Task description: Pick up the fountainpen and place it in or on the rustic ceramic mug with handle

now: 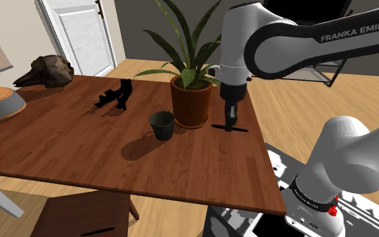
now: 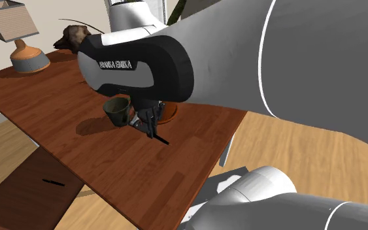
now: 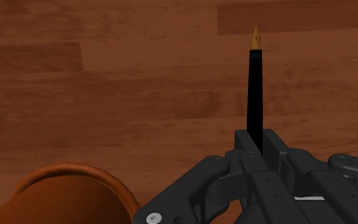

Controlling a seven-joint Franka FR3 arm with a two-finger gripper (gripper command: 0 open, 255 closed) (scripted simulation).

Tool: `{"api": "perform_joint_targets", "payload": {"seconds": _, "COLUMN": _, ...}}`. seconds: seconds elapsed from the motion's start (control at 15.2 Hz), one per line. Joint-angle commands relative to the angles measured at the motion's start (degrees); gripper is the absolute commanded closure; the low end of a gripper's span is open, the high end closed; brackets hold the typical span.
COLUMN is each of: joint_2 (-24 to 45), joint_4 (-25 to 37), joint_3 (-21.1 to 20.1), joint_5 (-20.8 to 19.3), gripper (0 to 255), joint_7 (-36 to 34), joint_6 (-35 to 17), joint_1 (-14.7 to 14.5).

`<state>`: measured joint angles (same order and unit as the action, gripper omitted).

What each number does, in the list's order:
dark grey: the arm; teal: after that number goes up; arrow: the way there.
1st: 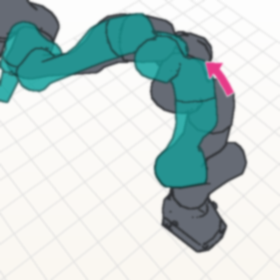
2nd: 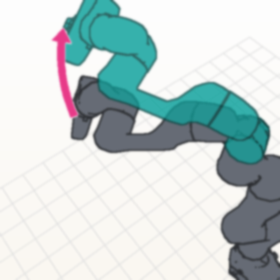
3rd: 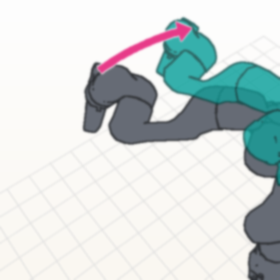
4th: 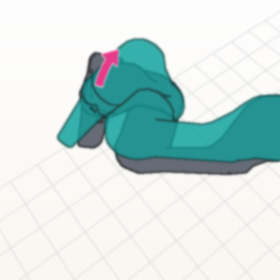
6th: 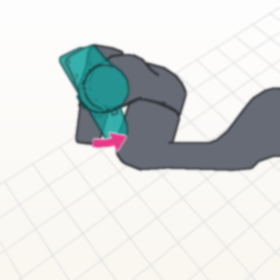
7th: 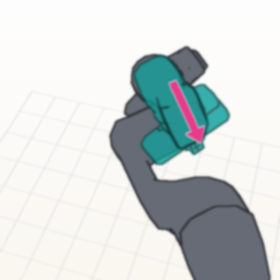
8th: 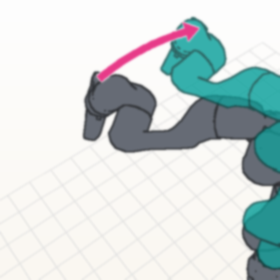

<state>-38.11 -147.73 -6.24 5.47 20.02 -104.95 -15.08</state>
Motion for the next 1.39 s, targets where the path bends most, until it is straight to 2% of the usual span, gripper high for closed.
{"api": "perform_joint_targets", "payload": {"seconds": 0.0, "joint_2": -0.29, "joint_4": 1.46, "joint_3": 0.18, "joint_5": -0.14, "gripper": 255, "joint_7": 0.03, "joint_6": 1.77, "joint_1": 0.07}}
{"api": "perform_joint_targets", "payload": {"seconds": 0.4, "joint_2": -0.69, "joint_4": 5.45, "joint_3": 0.44, "joint_5": -0.38, "gripper": 255, "joint_7": -0.1, "joint_6": 6.16, "joint_1": 0.16}}
{"api": "perform_joint_targets", "payload": {"seconds": 0.86, "joint_2": 16.46, "joint_4": 19.28, "joint_3": -0.91, "joint_5": -1.23, "gripper": 255, "joint_7": -1.44, "joint_6": 2.8, "joint_1": 0.91}}
{"api": "perform_joint_targets", "payload": {"seconds": 1.32, "joint_2": 32.76, "joint_4": 36.25, "joint_3": -1.98, "joint_5": -3.03, "gripper": 255, "joint_7": -3.29, "joint_6": 3.49, "joint_1": 1.16}}
